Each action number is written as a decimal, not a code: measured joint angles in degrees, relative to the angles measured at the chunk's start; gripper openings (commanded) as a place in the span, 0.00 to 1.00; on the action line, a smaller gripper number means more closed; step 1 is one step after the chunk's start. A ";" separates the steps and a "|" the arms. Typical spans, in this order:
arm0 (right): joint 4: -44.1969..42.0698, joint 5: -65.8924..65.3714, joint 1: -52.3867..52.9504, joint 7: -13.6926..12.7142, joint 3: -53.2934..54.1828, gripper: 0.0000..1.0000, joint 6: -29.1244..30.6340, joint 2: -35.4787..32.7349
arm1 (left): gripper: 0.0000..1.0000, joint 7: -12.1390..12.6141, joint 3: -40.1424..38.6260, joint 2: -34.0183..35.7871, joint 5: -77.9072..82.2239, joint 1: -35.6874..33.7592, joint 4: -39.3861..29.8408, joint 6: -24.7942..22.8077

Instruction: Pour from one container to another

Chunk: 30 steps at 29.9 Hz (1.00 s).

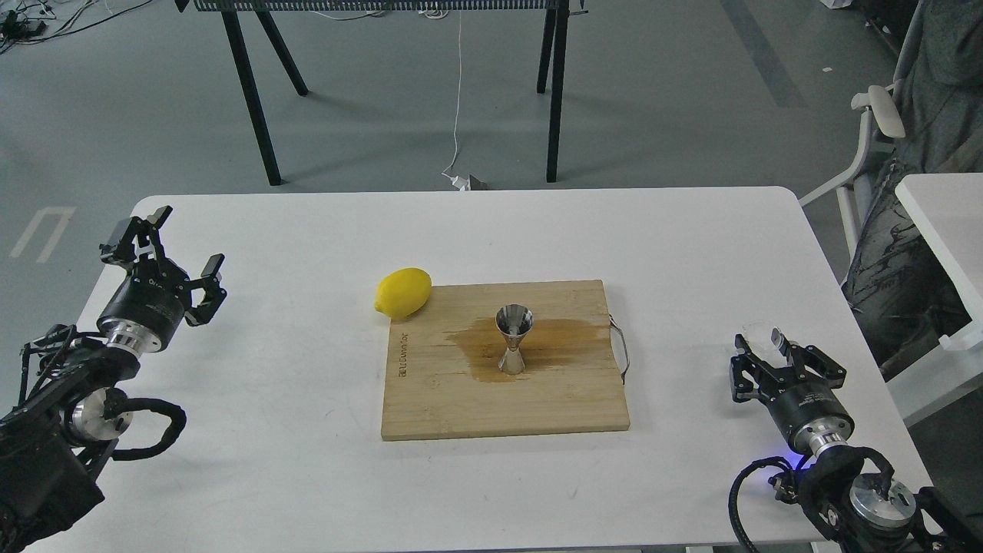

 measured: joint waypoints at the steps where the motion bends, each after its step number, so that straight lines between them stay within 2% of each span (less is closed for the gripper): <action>1: -0.15 -0.04 0.19 0.00 0.00 0.56 0.00 0.02 | 0.99 0.00 0.00 0.00 0.00 0.00 0.00 0.00; 9: -0.37 -0.07 0.73 0.00 -1.43 0.66 -0.50 0.06 | 0.99 0.00 0.00 0.00 0.00 0.00 0.00 0.00; 12: -0.37 -0.06 0.73 0.00 -1.52 0.75 -0.52 0.06 | 0.99 0.00 0.00 0.00 0.00 0.00 0.00 0.00; 14: -0.20 -0.05 0.73 0.01 -1.56 0.86 -0.51 0.06 | 0.99 0.00 -0.01 0.00 0.00 0.00 0.00 0.00; 17: 0.23 -0.04 0.62 0.00 -1.58 0.97 -0.24 0.06 | 0.99 0.00 -0.07 0.00 0.00 0.00 0.00 0.00; 24: 2.13 0.08 -0.93 0.00 -1.58 0.97 0.37 -0.01 | 0.99 0.00 -0.07 0.00 0.00 0.00 -0.01 0.00; 30: 8.68 0.21 -6.47 0.00 -0.76 0.97 0.40 -1.10 | 0.99 0.00 0.00 0.01 0.00 0.00 -0.01 0.00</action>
